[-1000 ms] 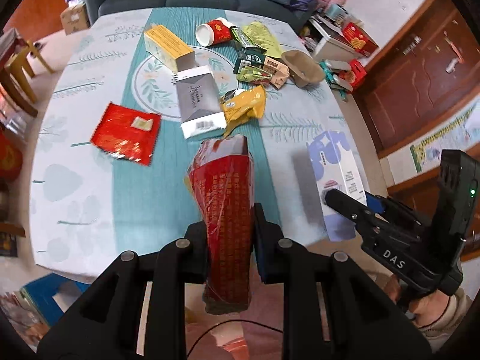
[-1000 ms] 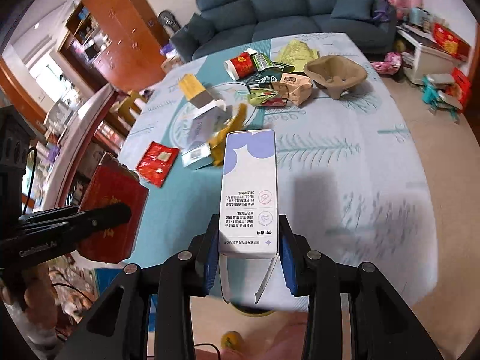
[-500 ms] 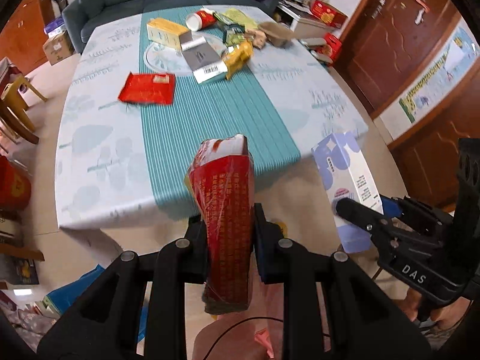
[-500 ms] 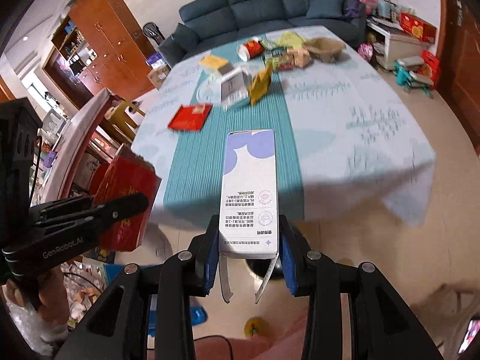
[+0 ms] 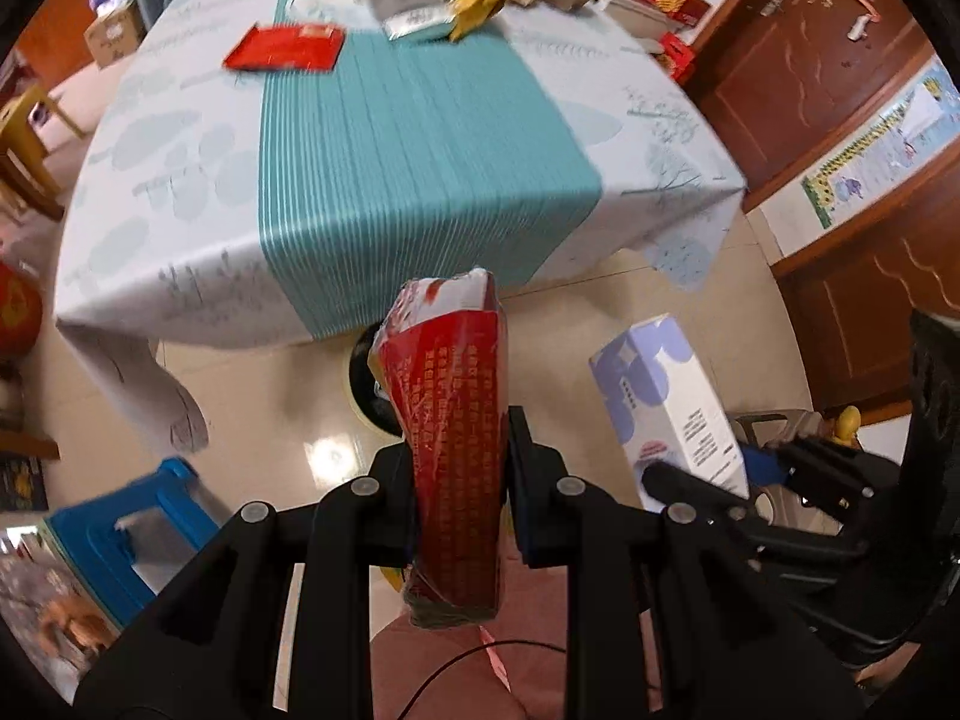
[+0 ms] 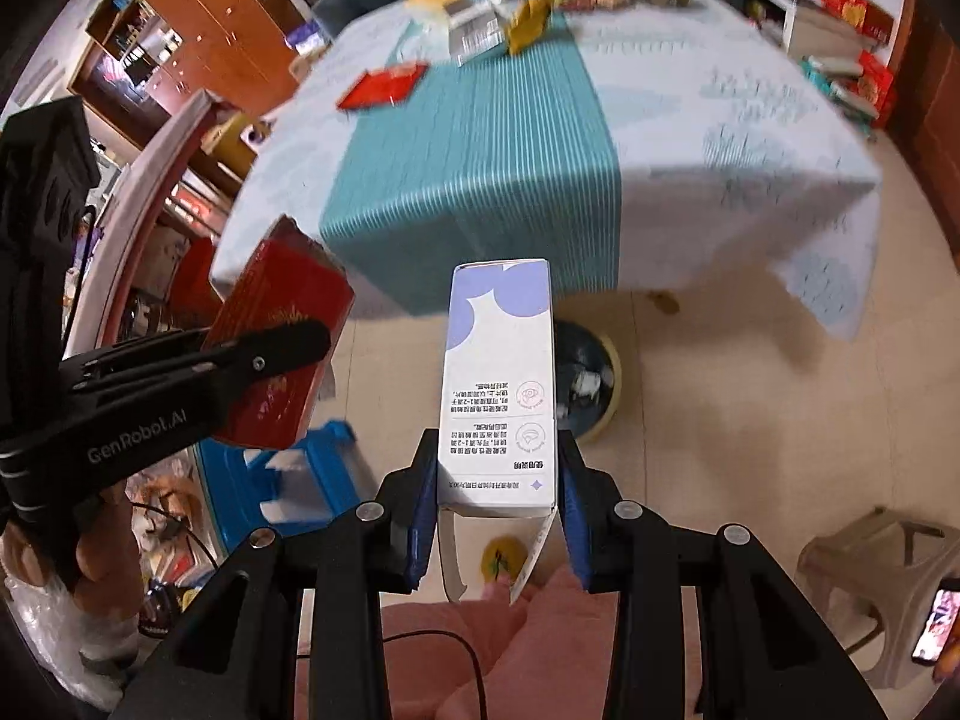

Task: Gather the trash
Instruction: 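Carry the red bag and white box down over the trash bin, then open both grippers to drop the bag and box into the bin, then raise both tools back over the table, then grasp the red square packet with the left gripper while the right grasps the yellow wrapper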

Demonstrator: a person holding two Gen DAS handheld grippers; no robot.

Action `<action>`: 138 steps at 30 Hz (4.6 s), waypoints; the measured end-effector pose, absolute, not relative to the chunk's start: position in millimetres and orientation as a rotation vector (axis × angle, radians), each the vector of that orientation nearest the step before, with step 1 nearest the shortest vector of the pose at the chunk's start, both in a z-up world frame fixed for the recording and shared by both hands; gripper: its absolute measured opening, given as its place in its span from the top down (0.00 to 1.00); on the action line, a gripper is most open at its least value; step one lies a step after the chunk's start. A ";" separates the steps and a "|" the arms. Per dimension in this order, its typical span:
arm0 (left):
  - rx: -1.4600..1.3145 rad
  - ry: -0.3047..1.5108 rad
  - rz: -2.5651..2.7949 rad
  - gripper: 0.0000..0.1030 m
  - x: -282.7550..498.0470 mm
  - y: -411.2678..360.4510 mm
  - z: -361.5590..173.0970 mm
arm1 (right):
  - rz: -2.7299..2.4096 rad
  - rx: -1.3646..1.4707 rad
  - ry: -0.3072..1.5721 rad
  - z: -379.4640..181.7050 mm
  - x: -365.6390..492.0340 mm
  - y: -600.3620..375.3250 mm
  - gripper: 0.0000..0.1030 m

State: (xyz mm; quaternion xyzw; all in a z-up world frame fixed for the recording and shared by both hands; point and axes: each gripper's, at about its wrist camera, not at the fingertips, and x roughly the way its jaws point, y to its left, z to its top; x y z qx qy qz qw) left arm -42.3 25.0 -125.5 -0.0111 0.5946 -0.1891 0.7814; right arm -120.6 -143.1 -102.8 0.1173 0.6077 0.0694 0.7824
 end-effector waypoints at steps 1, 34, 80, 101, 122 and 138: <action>-0.032 1.302 -0.394 0.81 -42.8 25.0 -135.5 | 0.153 0.266 1.333 -113.9 -117.1 -144.9 0.66; -0.113 1.335 -0.053 0.21 36.5 4.2 -469.2 | 0.154 0.387 1.449 -498.0 12.1 -166.2 0.27; -0.088 1.007 -0.190 0.21 -53.1 92.2 -35.3 | 0.202 0.313 1.102 -20.1 -62.6 -126.3 0.26; -0.161 1.028 -0.162 0.34 52.6 103.3 7.2 | 0.167 0.240 0.988 24.0 44.8 -148.4 0.26; -0.591 1.263 0.238 0.34 251.7 140.6 -140.9 | 0.420 0.267 1.283 -105.2 310.8 -220.3 0.56; -0.445 1.416 0.066 0.33 315.8 123.0 -185.0 | 0.580 0.281 1.310 -130.2 335.8 -223.5 0.69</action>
